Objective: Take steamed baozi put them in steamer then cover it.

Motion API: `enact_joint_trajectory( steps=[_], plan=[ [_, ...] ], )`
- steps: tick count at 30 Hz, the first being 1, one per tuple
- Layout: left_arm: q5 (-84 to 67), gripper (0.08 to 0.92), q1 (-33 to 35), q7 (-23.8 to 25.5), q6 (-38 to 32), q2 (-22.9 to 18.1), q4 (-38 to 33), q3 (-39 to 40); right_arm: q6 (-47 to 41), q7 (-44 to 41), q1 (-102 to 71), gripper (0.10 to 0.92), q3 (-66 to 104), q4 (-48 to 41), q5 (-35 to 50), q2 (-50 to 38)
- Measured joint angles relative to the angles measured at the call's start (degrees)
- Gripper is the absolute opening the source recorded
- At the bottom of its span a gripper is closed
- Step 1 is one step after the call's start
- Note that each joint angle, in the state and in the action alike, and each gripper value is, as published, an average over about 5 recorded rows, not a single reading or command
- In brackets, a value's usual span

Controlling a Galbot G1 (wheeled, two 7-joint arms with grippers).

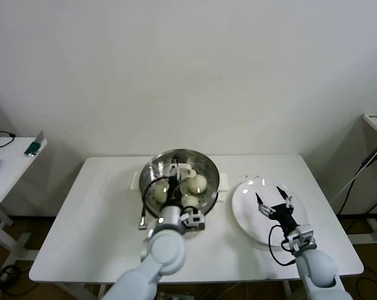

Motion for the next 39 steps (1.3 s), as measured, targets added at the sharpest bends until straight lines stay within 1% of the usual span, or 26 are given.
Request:
enact_joint_trajectory(
  steps=[2, 4, 9, 16, 19, 22, 25, 29, 34, 39],
  plan=[
    [-0.91, 0.784, 1.08, -0.19, 0.01, 0.92, -1.63, -0.37, -0.07, -0.07, -0.05, 0.823, 0.04, 0.01, 0.06, -0.16],
    [-1.92, 0.811, 2.28, -0.63, 0.03, 1.86, -3.30, -0.80, -0.12, -0.13, -0.14, 0.823, 0.07, 0.07, 0.08, -0.27],
    [-5.48, 0.822, 5.79, -3.62, 0.05, 4.11, -7.72, -2.79, -0.16, -0.22, -0.48, 0.823, 0.15, 0.45, 0.12, -0.36],
    [-16.31, 0.823, 13.12, -11.99, 0.05, 6.57, -13.44, -9.86, -0.39, -0.41, -1.31, 0.823, 0.64, 1.20, -0.07, -0.81],
    [-22.92, 0.823, 17.21, -16.35, -0.03, 6.45, -14.96, -14.44, -0.34, -0.59, -1.68, 0.823, 0.94, 1.53, 0.01, -0.78],
    [-30.74, 0.823, 21.59, -20.30, -1.34, 5.37, -16.12, -19.49, -0.15, -0.88, -2.15, 0.823, 1.32, 1.92, 0.15, -0.72],
    [-39.14, 0.823, 25.89, -23.27, -5.32, 3.32, -16.82, -24.59, 0.16, -1.13, -2.64, 0.823, 1.65, 2.17, 0.18, -0.55],
    [-49.95, 0.823, 30.85, -25.51, -14.91, 0.17, -16.25, -30.74, 0.59, -1.40, -3.32, 0.823, 1.92, 2.56, 0.26, -0.22],
    [-61.11, 0.823, 35.50, -26.61, -28.51, -2.30, -13.16, -36.13, 1.03, -1.57, -4.12, 0.823, 2.25, 3.22, 0.90, -0.16],
    [-69.13, 0.823, 38.47, -26.68, -38.42, -4.24, -9.51, -39.88, 1.39, -1.76, -4.80, 0.823, 2.63, 3.89, 1.67, -0.31]
  ],
)
